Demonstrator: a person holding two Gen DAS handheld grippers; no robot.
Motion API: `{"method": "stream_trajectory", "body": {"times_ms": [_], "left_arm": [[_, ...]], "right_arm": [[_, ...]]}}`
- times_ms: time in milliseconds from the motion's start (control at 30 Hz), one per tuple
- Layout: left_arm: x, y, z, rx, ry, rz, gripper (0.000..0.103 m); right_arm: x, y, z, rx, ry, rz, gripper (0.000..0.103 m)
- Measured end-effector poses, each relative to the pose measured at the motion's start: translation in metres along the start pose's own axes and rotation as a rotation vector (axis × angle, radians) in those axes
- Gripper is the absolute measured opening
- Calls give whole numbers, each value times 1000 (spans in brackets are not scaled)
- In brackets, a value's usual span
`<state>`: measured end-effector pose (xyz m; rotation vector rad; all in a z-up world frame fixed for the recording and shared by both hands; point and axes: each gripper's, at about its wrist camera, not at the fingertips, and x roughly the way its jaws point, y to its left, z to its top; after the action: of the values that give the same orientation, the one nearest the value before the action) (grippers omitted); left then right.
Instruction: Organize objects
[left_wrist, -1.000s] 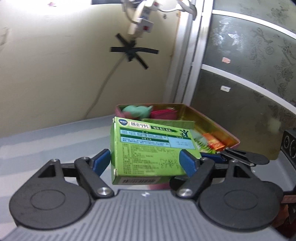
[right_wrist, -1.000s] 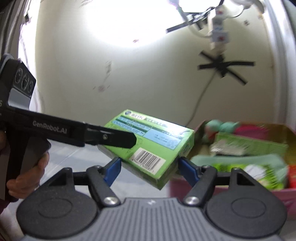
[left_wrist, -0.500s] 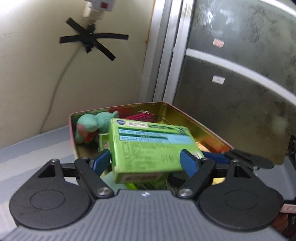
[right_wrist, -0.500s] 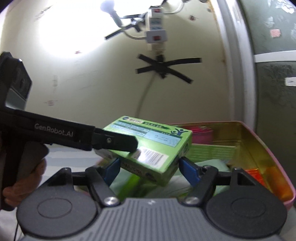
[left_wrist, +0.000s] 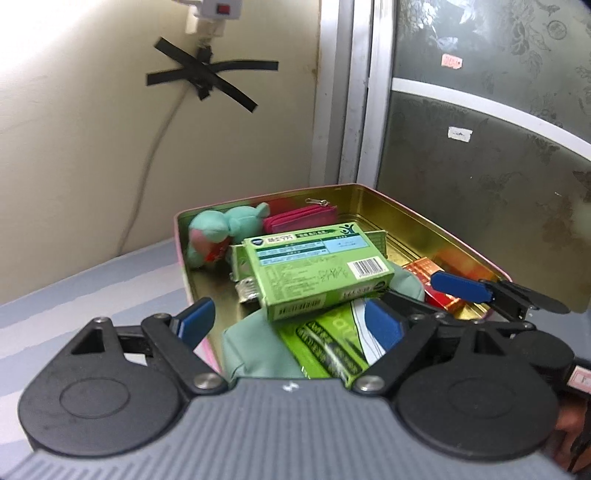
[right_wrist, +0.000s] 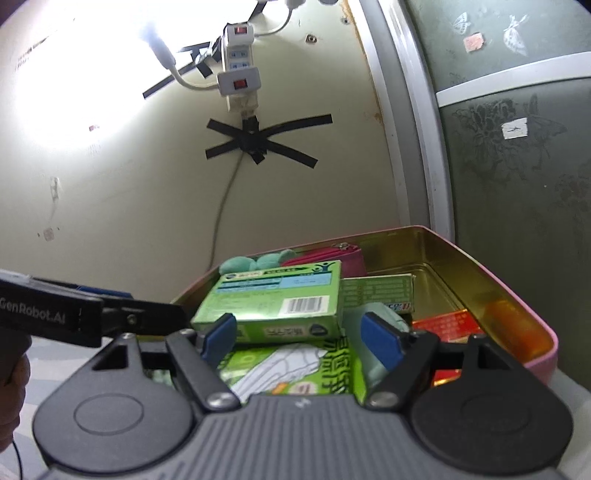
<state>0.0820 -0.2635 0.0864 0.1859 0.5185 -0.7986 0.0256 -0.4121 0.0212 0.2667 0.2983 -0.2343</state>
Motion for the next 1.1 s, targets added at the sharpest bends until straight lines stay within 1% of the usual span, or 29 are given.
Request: {"method": "stream_trajectory", "body": {"times_ms": [100,200,367,400,433,500,567,667,800,967,1100], "left_arm": [[-20,0,-8,-1,-2,33,90],[-28,0,-16,7,8,82,90],[-43,6,-39,4,49,164,91],[-46,7,-43,-2,61,181,92],[-48,10,-48,-12,75,197,96],[-54,14,-57,-26,86,219,98],[-59,19,-66,-32,97,249,103],[-66,25,-77,-48,110,290,103],[-73,37,-89,-89,127,314,103],[-81,45,-103,-117,136,333,103],[-84,50,-110,-128,145,348,103]], "right_arm": [[-13,6,1,17,-11,13,78],[-28,13,-3,33,-23,23,79],[-49,23,-15,100,-16,52,83],[-53,26,-19,118,-11,57,83],[-56,28,-23,136,-3,61,84],[-61,32,-29,173,14,69,88],[-65,38,-34,190,37,77,90],[-69,46,-40,214,76,92,93],[-75,57,-43,231,101,94,96],[-82,71,-45,222,101,92,103],[-86,82,-46,203,104,92,103]]}}
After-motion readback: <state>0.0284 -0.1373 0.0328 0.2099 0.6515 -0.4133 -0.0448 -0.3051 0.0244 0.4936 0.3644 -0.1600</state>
